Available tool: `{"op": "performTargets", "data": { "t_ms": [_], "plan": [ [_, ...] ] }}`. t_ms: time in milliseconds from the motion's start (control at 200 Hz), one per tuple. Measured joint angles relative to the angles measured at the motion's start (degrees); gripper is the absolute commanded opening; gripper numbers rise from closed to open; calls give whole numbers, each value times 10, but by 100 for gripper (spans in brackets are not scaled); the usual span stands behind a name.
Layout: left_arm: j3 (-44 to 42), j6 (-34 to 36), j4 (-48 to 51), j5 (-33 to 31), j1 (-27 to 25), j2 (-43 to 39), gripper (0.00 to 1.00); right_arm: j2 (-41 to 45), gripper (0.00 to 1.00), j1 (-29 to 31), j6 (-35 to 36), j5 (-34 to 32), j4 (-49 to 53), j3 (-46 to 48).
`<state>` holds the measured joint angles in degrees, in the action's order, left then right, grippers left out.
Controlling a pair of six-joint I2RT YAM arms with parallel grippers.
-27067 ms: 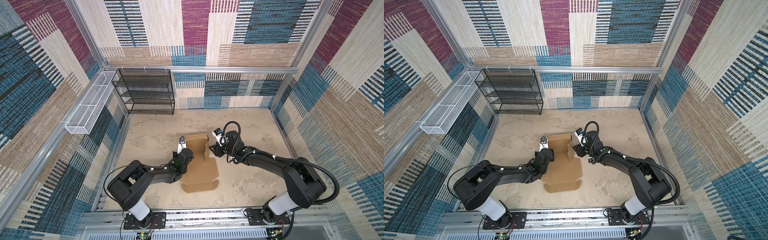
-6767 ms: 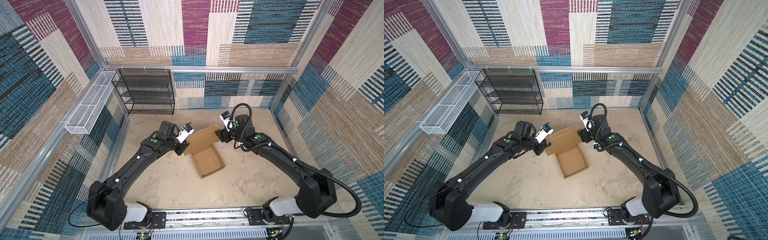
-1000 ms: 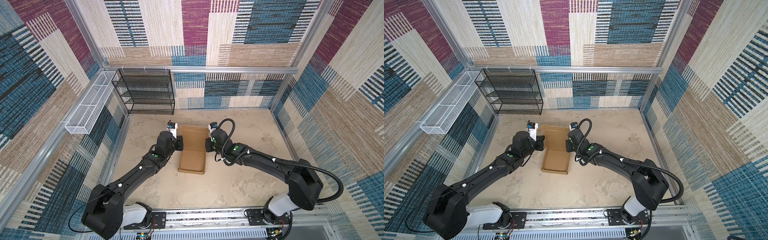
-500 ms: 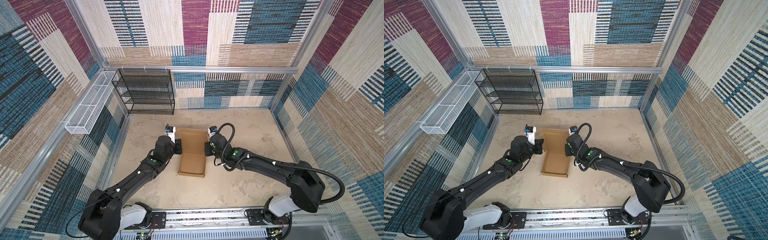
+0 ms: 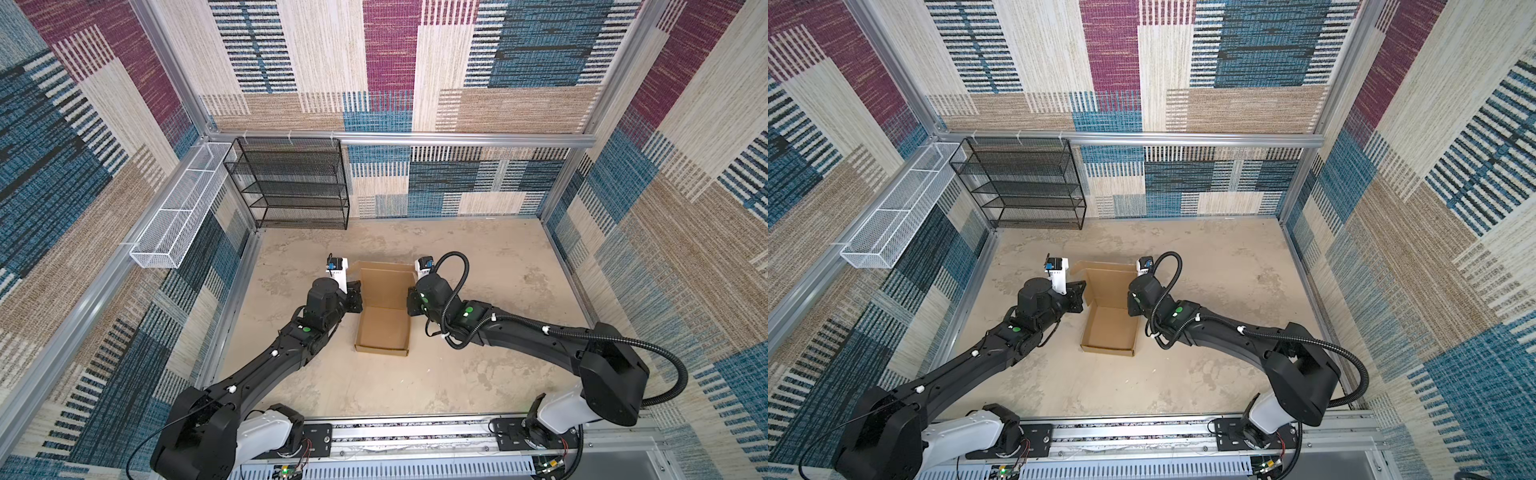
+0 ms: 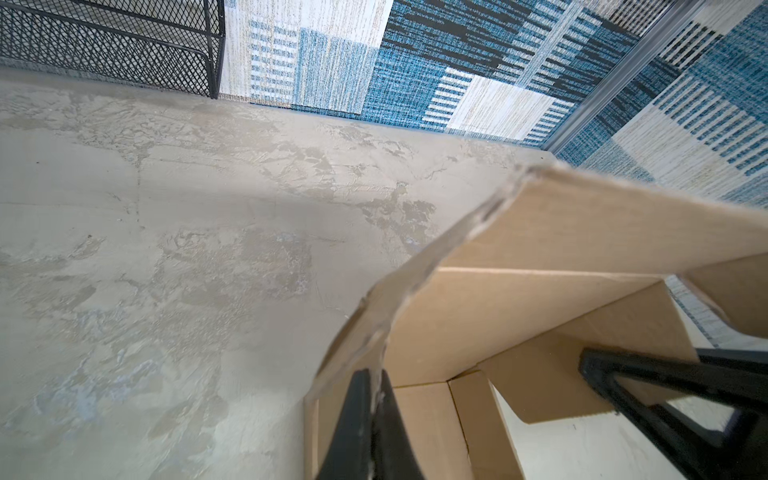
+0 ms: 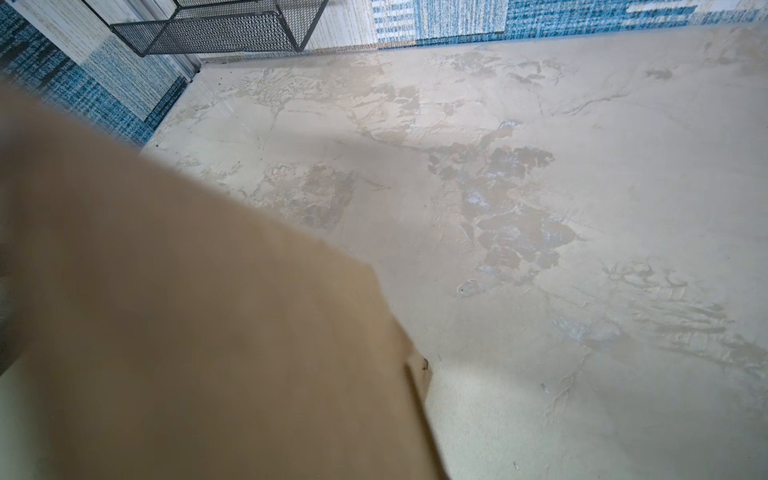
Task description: Fold the paper box
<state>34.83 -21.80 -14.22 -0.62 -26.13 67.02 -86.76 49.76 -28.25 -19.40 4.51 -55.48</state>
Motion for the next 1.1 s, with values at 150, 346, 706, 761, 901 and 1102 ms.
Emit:
{"op": "performTargets", "data": {
  "t_ms": [150, 346, 706, 761, 901, 1102],
  "plan": [
    [-10, -9, -10, 0, -1, -5, 0, 0, 14, 7, -6, -12, -12, 10],
    [-24, -17, -21, 0, -3, -14, 0, 3, 13, 22, -17, -32, -23, 21],
    [-51, -35, -24, 1, -8, -45, 0, 19, 13, 36, -25, -48, -25, 41],
    [-55, -37, -28, 1, -10, -48, 0, 21, 13, 37, -27, -49, -26, 45],
    [-68, -46, -35, -1, -14, -56, 0, 22, 13, 40, -30, -52, -30, 51],
    [-79, -61, -35, -6, -21, -70, 0, 21, 13, 45, -31, -57, -31, 53]
  ]
}}
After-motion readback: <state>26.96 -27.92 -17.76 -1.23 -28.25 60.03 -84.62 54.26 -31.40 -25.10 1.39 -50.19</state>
